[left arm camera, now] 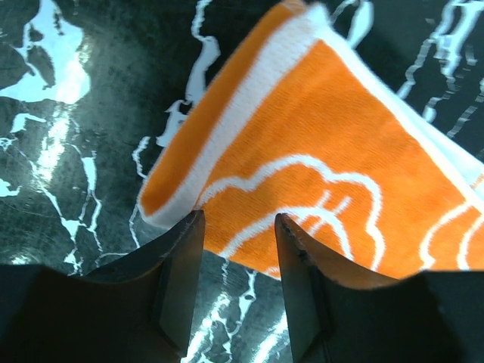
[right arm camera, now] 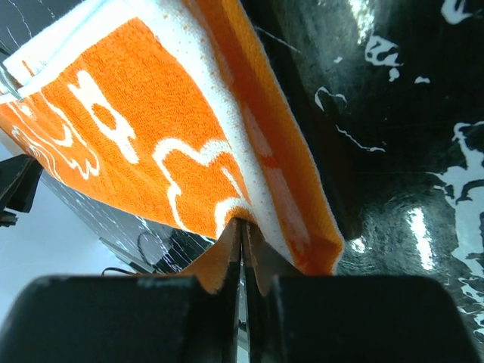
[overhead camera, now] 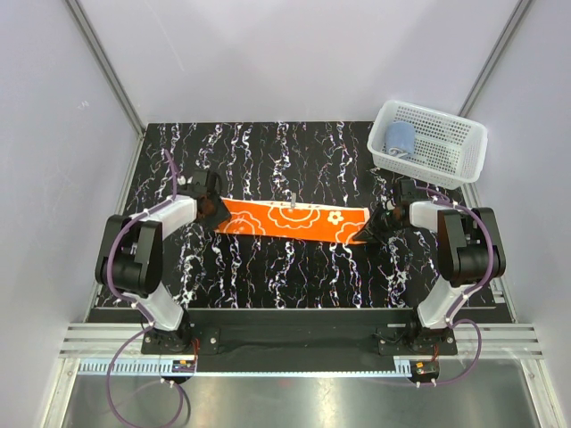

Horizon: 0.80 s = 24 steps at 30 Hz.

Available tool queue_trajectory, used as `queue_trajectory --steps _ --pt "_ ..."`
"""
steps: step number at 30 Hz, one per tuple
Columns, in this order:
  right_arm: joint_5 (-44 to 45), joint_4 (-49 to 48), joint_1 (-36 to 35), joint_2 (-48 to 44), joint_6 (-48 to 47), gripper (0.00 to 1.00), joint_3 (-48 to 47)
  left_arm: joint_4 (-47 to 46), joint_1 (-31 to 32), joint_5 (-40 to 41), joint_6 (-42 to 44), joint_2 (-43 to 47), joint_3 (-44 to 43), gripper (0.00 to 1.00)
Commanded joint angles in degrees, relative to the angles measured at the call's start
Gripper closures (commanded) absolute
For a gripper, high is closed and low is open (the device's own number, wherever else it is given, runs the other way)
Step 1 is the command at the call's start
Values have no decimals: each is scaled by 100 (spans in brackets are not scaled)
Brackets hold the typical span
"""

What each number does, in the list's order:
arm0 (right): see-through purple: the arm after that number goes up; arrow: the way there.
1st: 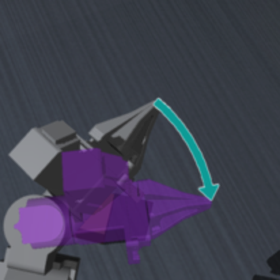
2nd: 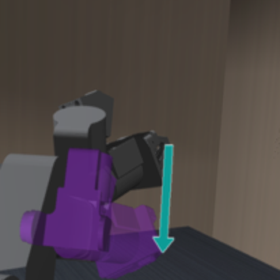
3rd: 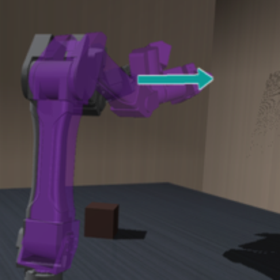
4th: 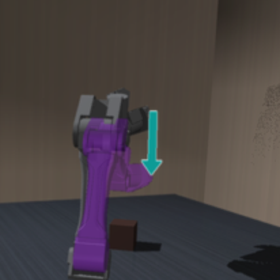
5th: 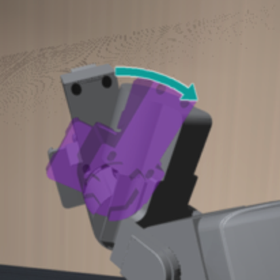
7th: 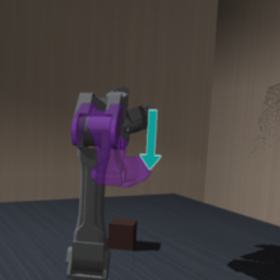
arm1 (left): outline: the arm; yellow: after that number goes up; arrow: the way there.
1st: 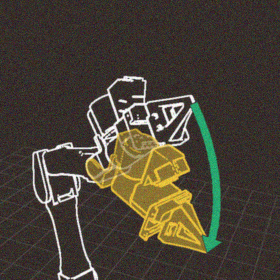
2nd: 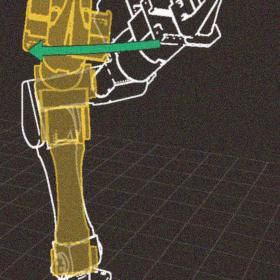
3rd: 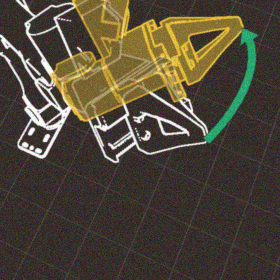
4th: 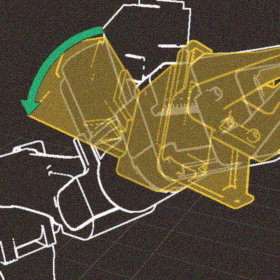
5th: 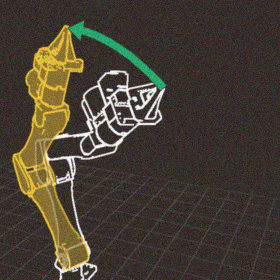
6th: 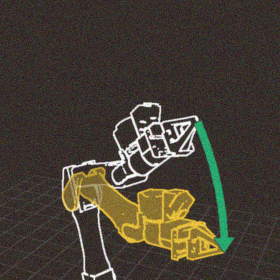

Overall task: Roll the towels
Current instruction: Fold the towel

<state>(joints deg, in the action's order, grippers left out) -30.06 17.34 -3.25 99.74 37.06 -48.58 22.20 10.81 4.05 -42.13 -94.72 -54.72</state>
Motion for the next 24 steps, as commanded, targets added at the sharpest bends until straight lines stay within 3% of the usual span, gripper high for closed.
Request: queue_trajectory --steps 1,9,16,20,24 --pt "203 313 35 133 -252 93 -170 -198 -105 324 -120 -64 110 52" --pt "571 664 61 265 -462 92 -406 -67 -298 631 -217 32 436 52" --pt "967 1139 78 151 -568 85 -758 171 -307 711 -366 278 515 50" --pt "854 1358 78 -69 -612 63 -1047 145 -307 501 -340 489 498 42" --pt "1081 1763 70 -612 -770 48 -1399 303 -307 473 -287 647 313 30"
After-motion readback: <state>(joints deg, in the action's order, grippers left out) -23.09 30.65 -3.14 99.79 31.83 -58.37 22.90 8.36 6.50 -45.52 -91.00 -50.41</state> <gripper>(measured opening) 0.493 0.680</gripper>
